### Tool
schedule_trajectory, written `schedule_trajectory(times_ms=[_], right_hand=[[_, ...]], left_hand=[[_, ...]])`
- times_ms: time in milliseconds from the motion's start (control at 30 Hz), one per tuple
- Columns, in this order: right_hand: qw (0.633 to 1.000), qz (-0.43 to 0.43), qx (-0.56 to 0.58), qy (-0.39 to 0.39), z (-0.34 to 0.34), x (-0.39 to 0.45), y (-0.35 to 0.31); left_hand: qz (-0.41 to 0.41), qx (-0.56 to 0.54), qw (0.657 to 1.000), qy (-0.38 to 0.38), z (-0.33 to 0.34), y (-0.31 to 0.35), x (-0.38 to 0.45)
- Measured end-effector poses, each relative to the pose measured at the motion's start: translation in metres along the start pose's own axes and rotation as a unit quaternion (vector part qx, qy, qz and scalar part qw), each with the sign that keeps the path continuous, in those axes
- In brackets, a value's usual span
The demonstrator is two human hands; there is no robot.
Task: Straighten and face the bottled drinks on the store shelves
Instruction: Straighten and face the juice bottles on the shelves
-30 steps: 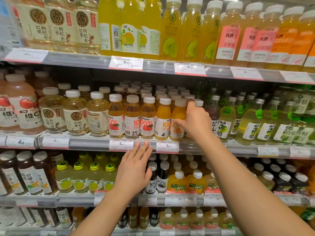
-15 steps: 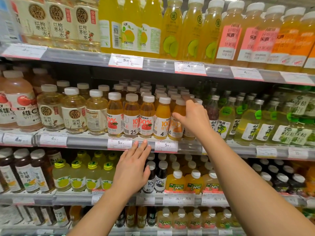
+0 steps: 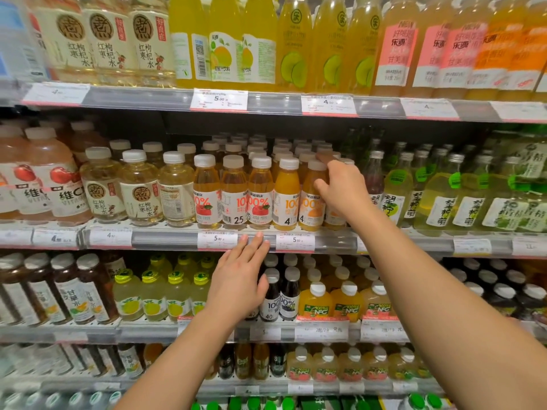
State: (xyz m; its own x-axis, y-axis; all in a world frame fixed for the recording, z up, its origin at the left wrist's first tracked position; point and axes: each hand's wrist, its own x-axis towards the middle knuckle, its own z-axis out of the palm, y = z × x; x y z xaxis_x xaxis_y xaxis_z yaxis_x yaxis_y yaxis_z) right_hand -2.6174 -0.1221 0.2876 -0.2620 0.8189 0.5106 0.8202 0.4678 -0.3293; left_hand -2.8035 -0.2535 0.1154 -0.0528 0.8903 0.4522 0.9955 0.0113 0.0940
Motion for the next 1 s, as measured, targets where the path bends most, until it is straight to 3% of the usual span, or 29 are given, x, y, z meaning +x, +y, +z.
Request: schedule_trajectory(times_ms=[200, 267, 400, 600, 733, 1000], right_hand=[[0.991, -0.059, 0.1, 0.061, 0.004, -0.053, 0.017], [0.99, -0.067, 0.116, 0.043, 0.005, -0.076, 0.023], [0.985, -0.077, 0.146, -0.04, 0.007, -0.12, 0.031], [0.967, -0.066, 0.177, -0.17, 0.016, -0.181, 0.049], [0.936, -0.067, 0.202, -0.279, 0.037, -0.216, 0.062], [0.865, -0.1, 0.159, -0.465, 0.092, -0.284, 0.074]], left_hand=[[-0.021, 0.015, 0.999, -0.034, -0.01, 0.006, 0.001], [-0.026, 0.018, 0.998, -0.049, -0.015, 0.011, 0.0], [-0.042, -0.003, 0.995, -0.096, -0.028, 0.021, 0.001], [-0.067, -0.173, 0.976, -0.116, -0.044, 0.047, -0.062], [-0.147, -0.238, 0.948, -0.151, -0.045, 0.052, -0.126], [-0.229, -0.233, 0.91, -0.257, -0.031, 0.05, -0.219]])
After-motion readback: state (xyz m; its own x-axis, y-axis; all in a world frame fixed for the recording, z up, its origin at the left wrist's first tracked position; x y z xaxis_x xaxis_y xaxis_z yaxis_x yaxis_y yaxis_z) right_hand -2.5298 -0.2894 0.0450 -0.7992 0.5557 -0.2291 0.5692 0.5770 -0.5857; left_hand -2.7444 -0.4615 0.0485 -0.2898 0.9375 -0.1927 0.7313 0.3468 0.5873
